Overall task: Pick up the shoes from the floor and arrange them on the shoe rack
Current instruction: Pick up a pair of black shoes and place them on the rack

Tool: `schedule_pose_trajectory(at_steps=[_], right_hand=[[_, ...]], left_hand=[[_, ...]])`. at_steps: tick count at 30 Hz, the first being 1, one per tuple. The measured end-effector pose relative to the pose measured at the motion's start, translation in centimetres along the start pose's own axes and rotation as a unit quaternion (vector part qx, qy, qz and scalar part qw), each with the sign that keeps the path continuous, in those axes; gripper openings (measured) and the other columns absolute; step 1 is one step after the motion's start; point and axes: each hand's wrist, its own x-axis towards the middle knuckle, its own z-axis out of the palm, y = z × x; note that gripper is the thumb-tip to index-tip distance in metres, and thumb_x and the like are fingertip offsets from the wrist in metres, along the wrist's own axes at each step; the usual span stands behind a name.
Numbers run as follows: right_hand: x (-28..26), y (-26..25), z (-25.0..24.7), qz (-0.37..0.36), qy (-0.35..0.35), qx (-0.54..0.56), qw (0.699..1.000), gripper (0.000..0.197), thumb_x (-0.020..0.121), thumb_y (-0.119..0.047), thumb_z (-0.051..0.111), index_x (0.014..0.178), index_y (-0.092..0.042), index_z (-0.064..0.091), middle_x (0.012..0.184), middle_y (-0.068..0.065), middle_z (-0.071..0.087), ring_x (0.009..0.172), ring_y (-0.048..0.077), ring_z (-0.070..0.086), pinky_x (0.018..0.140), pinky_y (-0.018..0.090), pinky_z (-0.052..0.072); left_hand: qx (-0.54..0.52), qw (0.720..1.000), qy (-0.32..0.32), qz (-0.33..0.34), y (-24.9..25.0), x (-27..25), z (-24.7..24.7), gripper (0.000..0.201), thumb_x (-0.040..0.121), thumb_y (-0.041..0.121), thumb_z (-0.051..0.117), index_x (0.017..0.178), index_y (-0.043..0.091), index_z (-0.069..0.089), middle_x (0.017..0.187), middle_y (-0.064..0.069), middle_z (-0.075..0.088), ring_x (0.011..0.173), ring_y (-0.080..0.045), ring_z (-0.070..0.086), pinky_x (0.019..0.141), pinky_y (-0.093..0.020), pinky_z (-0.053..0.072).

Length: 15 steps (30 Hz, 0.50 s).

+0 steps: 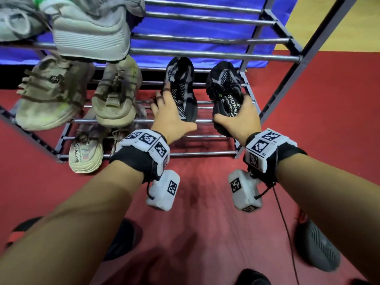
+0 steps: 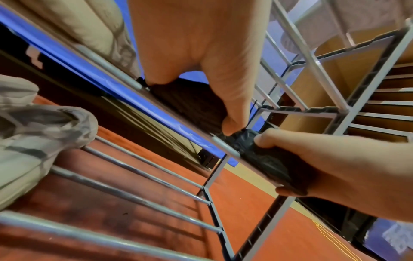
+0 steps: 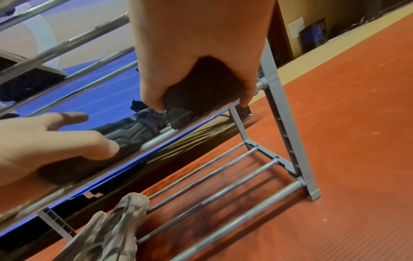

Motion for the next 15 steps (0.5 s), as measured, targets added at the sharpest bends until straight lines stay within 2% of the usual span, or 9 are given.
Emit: schedule_pose_trajectory(at_steps=[3, 6, 10, 11, 15], right_hand=[[0.1, 0.2, -0.5, -0.003, 0.007, 0.007, 1.0, 0.088, 0.048, -0.049, 0.066, 0.126, -0.015, 0.045, 0.121, 0.008, 0.059, 0.11, 0.027, 0.057, 0.097, 0.042, 0.047], [0.5, 0.6, -0.9, -0.011, -0.001, 0.009, 1.0, 0.081, 0.059, -0.039, 0.073, 0.131, -0.015, 0.043, 0.124, 0.009, 0.057, 0.114, 0.025, 0.055, 0.101, 0.04, 0.045], [0.9, 0.4, -0.2, -0.012, 0.006, 0.01, 1.0, 0.099, 0.043, -0.053, 0.062, 0.132, -0.013, 0.041, 0.124, 0.01, 0.056, 0.115, 0.029, 0.054, 0.099, 0.044, 0.046], [1.1, 0.3, 0.0, -0.01, 0.004, 0.007, 1.0, 0.1, 0.044, -0.053, 0.063, 0.132, -0.012, 0.041, 0.125, 0.011, 0.055, 0.116, 0.03, 0.053, 0.099, 0.045, 0.045], [2.0, 0.7, 0.0, -0.006, 0.0, -0.025, 1.0, 0.088, 0.062, -0.038, 0.075, 0.135, -0.006, 0.037, 0.132, 0.015, 0.048, 0.124, 0.034, 0.045, 0.104, 0.046, 0.039]], left_hand=[[-0.003, 1.0, 0.023, -0.009, 0.4, 0.4, 1.1, 0.117, 0.067, 0.027, 0.079, 0.149, 0.009, -0.002, 0.156, -0.021, -0.002, 0.143, -0.041, 0.002, 0.116, -0.043, 0.009], [-0.007, 0.999, 0.039, -0.007, 0.8, 0.5, 1.8, 0.116, 0.068, 0.027, 0.079, 0.149, 0.008, -0.002, 0.156, -0.022, -0.007, 0.144, -0.04, -0.004, 0.117, -0.041, 0.003], [-0.014, 0.999, 0.047, -0.007, 0.3, 0.7, 1.9, 0.115, 0.068, 0.027, 0.079, 0.149, 0.007, 0.0, 0.156, -0.02, -0.002, 0.144, -0.038, -0.003, 0.119, -0.04, 0.004], [-0.016, 0.999, 0.05, -0.003, 0.3, 0.7, 1.9, 0.114, 0.068, 0.027, 0.079, 0.149, 0.006, 0.001, 0.156, -0.02, 0.001, 0.144, -0.038, -0.002, 0.119, -0.041, 0.004], [-0.018, 0.998, 0.052, 0.001, 0.3, 0.5, 2.1, 0.113, 0.069, 0.026, 0.078, 0.149, 0.008, 0.001, 0.157, -0.02, -0.005, 0.145, -0.033, -0.011, 0.117, -0.036, -0.003]])
